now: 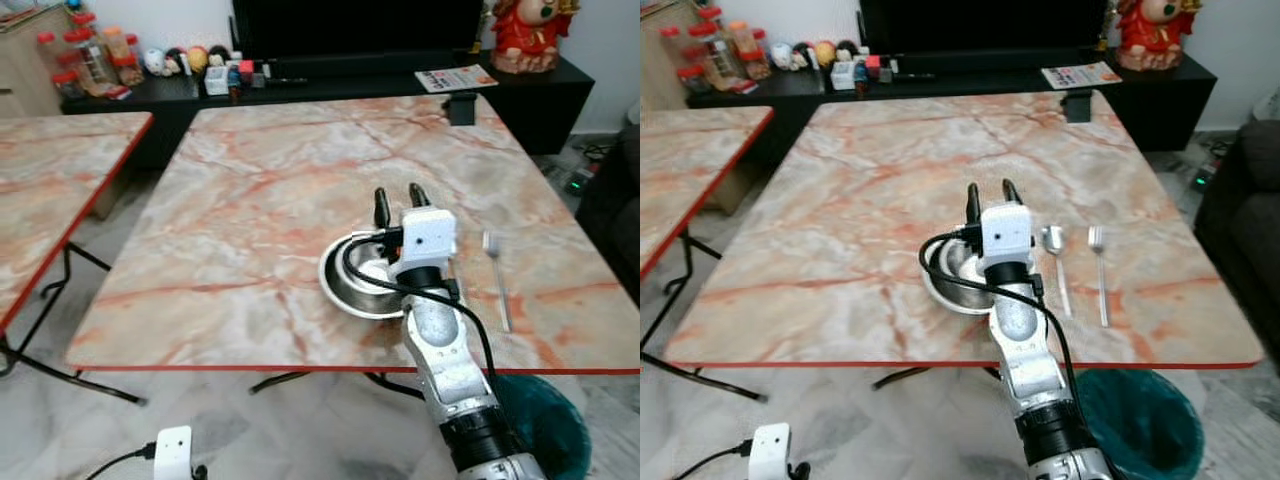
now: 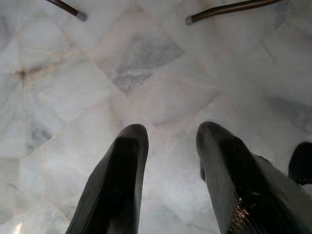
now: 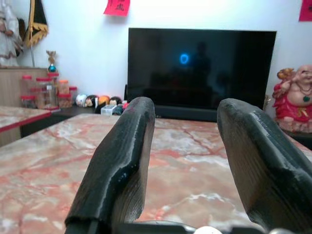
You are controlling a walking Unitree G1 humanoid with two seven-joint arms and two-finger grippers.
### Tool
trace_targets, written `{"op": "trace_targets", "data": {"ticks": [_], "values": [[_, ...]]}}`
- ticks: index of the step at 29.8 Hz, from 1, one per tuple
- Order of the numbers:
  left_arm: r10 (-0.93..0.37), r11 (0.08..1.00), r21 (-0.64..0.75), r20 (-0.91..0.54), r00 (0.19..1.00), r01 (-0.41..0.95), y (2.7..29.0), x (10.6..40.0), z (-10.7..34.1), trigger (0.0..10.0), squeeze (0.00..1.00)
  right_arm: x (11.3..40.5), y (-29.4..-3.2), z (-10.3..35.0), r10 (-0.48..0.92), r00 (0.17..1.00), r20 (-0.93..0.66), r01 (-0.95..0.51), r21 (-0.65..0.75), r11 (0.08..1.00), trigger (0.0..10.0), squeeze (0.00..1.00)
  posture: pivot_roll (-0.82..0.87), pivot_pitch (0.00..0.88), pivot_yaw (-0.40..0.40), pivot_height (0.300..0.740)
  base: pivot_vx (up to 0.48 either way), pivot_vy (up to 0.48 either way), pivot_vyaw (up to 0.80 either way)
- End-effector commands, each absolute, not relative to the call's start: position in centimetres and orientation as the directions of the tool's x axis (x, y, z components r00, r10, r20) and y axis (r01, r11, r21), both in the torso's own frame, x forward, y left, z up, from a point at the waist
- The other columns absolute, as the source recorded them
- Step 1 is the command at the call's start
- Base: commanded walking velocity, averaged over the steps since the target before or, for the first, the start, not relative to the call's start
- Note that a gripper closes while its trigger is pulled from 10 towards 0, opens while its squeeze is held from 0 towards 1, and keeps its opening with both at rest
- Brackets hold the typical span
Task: Setting the table
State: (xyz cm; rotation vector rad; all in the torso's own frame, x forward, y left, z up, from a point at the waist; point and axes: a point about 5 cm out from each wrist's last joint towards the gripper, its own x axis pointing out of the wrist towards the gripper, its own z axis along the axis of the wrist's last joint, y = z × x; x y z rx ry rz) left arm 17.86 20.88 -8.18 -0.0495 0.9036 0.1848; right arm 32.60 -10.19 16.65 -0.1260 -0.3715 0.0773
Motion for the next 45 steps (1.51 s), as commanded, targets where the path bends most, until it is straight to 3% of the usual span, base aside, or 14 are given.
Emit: {"op": "trace_targets", "data": {"ticks": [1, 33, 45], "values": [[0.142, 0.981, 0.032, -0.789, 0.598, -0.191, 21.0, 17.7, -8.3, 10.0, 0.0, 32.6, -10.2, 17.4, 0.097, 0.916, 0.388, -0.047, -0.137, 0.99, 10.0, 0.0, -0.03, 0.035, 0.087, 0.74, 0.0, 0.311, 0.0], [0.139, 0.984, 0.046, -0.795, 0.59, -0.171, 21.2, 17.1, -8.5, 10.0, 0.0, 31.9, -9.2, 17.4, 0.17, 0.896, 0.41, -0.106, -0.174, 0.979, 10.0, 0.0, -0.03, 0.0, 0.079, 0.74, 0.0, 0.429, 0.0], [0.144, 0.984, 0.051, -0.797, 0.587, -0.172, 21.5, 16.9, -8.5, 10.0, 0.0, 30.9, -10.5, 12.4, 0.175, 0.952, 0.252, -0.123, -0.207, 0.971, 10.0, 0.0, -0.02, 0.0, 0.075, 0.74, 0.0, 0.48, 0.0]]}}
